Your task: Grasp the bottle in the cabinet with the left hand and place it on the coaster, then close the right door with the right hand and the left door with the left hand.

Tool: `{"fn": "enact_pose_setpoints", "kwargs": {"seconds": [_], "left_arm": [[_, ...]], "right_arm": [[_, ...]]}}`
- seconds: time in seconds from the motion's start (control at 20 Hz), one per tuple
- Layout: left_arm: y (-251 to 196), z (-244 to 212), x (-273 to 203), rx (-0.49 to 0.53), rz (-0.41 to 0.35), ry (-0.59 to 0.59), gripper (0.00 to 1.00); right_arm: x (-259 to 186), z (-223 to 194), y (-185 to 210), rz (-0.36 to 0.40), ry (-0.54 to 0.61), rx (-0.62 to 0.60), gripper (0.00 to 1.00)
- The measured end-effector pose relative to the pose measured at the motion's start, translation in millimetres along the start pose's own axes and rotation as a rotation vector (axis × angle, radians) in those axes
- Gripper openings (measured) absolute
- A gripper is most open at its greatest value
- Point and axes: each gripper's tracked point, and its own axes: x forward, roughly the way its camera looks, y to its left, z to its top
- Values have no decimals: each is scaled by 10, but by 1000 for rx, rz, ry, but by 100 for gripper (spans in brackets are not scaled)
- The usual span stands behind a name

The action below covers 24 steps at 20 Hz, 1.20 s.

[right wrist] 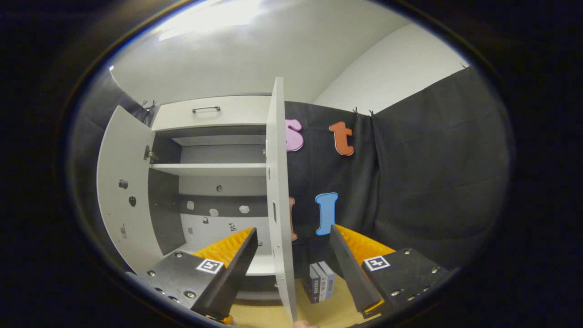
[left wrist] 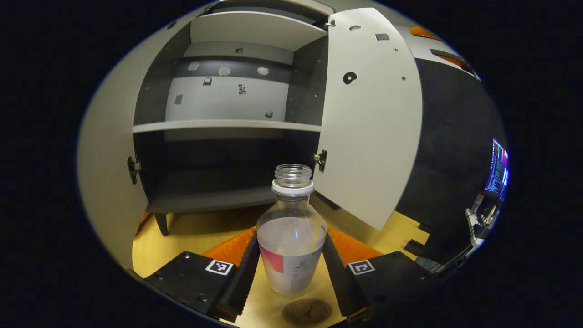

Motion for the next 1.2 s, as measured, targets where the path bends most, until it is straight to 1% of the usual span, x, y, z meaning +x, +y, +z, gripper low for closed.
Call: {"fn": "enact_pose_setpoints", "kwargs": {"seconds": [0.15,0.35,0.55,0.6,0.65,0.95,1.1,1.2], "left_arm": [[-57,-381,-19,-21,2,75,77],[-86,-652,-98,-61,24,111,77],[-101,-874,-197,-68,29,140,77],[-108,-894,-229,-64,28,140,77],[-106,-868,-220,-63,29,113,78],[-155,-921,-304,-52,39,117,78],[-175,-1050,-374,-43,58,155,80],[-251,-1021,-406,-23,39,150,80]], "right_arm": [[23,-12,-39,2,12,-3,94],[64,-45,-47,7,25,-8,94],[95,-109,-48,28,46,-36,94],[104,-115,-53,29,51,-37,96],[118,-130,-67,29,56,-37,96],[75,-199,-116,30,75,-63,96],[49,-217,-60,38,78,-68,96],[39,-246,-63,36,84,-75,96]]}}
